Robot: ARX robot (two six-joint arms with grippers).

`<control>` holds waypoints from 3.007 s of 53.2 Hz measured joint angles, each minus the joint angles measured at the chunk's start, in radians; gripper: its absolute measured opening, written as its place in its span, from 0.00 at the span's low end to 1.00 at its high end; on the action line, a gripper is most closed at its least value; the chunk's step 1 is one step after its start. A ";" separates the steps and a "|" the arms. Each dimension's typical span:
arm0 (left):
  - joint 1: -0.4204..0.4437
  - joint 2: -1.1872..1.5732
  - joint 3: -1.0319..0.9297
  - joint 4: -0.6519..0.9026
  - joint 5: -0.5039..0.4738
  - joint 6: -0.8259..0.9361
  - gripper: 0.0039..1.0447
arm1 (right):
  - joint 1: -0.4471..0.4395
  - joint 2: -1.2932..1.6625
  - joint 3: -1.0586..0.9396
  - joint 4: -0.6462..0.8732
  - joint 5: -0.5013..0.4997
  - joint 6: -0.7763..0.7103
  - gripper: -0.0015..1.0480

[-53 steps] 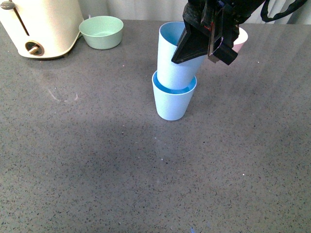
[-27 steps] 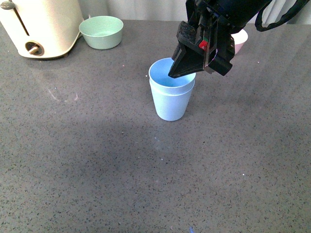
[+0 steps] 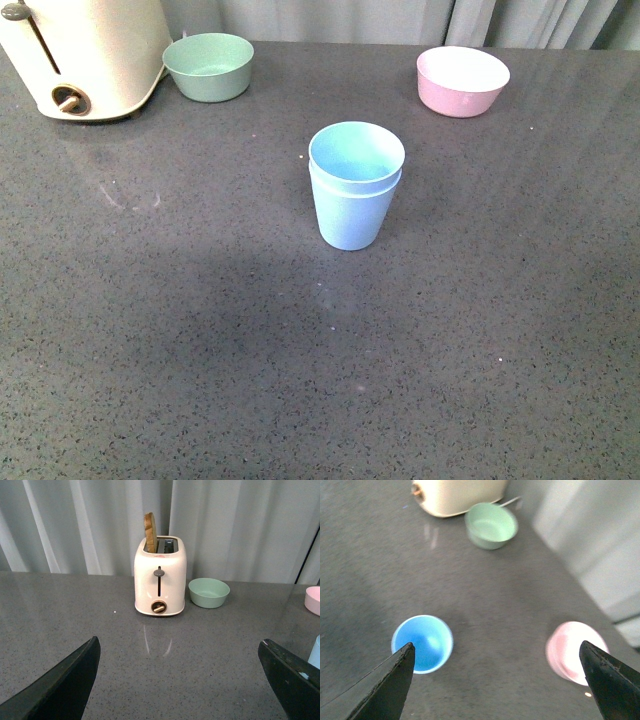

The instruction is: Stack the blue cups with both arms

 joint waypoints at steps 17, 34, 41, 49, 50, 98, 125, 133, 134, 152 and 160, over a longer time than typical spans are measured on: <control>0.000 0.000 0.000 0.000 -0.001 0.000 0.92 | -0.064 -0.335 -0.645 0.848 0.600 0.549 0.56; 0.000 0.000 0.000 0.000 0.000 0.000 0.92 | -0.140 -0.542 -0.951 0.939 0.525 0.642 0.02; 0.000 0.000 0.000 0.000 0.000 0.000 0.92 | -0.160 -0.605 -1.013 0.941 0.508 0.641 0.02; 0.000 0.000 0.000 0.000 0.000 0.000 0.92 | -0.211 -0.679 -1.072 0.926 0.437 0.641 0.02; 0.000 0.000 0.000 0.000 0.000 0.000 0.92 | -0.222 -0.690 -1.080 0.923 0.429 0.641 0.02; 0.000 0.000 0.000 0.000 0.000 0.001 0.92 | -0.251 -1.121 -1.221 0.665 0.421 0.642 0.02; 0.000 0.000 0.000 0.000 0.000 0.001 0.92 | -0.251 -1.298 -1.221 0.489 0.421 0.642 0.02; 0.000 0.000 0.000 0.000 0.000 0.001 0.92 | -0.251 -1.342 -1.221 0.444 0.421 0.642 0.02; 0.000 0.000 0.000 0.000 0.000 0.001 0.92 | -0.251 -1.347 -1.221 0.440 0.421 0.642 0.02; 0.000 0.000 0.000 0.000 0.000 0.002 0.92 | -0.251 -1.529 -1.221 0.251 0.422 0.642 0.02; 0.000 0.000 0.000 0.000 0.000 0.002 0.92 | -0.251 -1.530 -1.221 0.251 0.422 0.642 0.21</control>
